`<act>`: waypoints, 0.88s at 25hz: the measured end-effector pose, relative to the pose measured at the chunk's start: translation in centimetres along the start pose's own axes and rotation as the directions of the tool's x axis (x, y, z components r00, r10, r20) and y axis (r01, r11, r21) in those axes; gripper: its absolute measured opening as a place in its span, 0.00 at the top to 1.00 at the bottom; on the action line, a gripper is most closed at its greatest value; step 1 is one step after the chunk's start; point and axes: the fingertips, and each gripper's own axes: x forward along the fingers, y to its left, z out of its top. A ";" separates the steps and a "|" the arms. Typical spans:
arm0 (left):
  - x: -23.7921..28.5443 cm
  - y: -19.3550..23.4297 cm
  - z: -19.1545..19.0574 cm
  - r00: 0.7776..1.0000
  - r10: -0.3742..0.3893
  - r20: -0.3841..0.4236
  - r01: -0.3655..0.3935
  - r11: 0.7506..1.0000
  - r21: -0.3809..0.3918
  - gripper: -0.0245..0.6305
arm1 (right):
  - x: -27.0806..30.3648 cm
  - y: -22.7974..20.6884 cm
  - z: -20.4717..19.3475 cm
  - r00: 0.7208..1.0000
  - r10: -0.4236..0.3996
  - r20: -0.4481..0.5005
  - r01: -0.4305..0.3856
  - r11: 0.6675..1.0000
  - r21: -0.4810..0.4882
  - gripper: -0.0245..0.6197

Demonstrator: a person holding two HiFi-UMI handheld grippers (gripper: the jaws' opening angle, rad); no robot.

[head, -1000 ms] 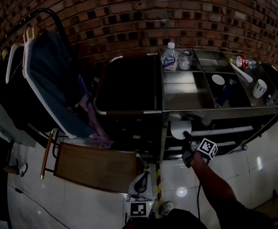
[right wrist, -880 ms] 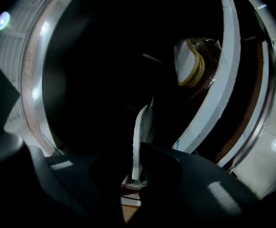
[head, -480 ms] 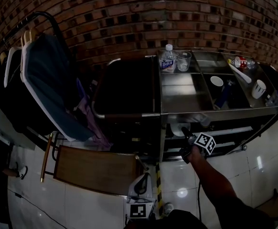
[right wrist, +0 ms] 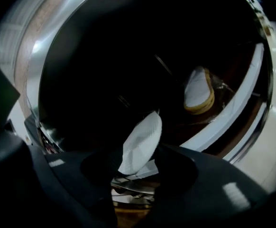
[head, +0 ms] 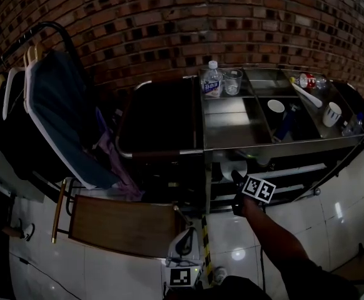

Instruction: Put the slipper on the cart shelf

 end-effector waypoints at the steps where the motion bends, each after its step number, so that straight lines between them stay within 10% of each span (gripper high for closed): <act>1: -0.1 0.0 -0.1 1.000 0.000 -0.001 0.000 1.000 -0.004 0.94 | 0.1 -0.2 -0.2 0.999 -0.031 -0.018 0.030 0.998 -0.049 0.65; 9: -0.7 -0.4 -0.4 1.000 -0.004 -0.006 0.004 1.000 -0.024 0.94 | -1.7 -1.3 -0.9 0.984 -0.177 0.022 0.172 0.912 -0.374 0.60; 18: -1.1 -0.6 -1.5 1.000 -0.003 -0.008 0.003 0.999 -0.034 0.94 | -4.9 2.0 -2.6 0.989 -0.124 0.084 0.147 0.687 -0.712 0.62; 22: -1.1 -1.3 -0.8 1.000 -0.010 -0.004 0.010 0.999 -0.037 0.93 | -9.0 5.9 -1.8 0.983 0.016 0.184 0.137 0.604 -0.785 0.85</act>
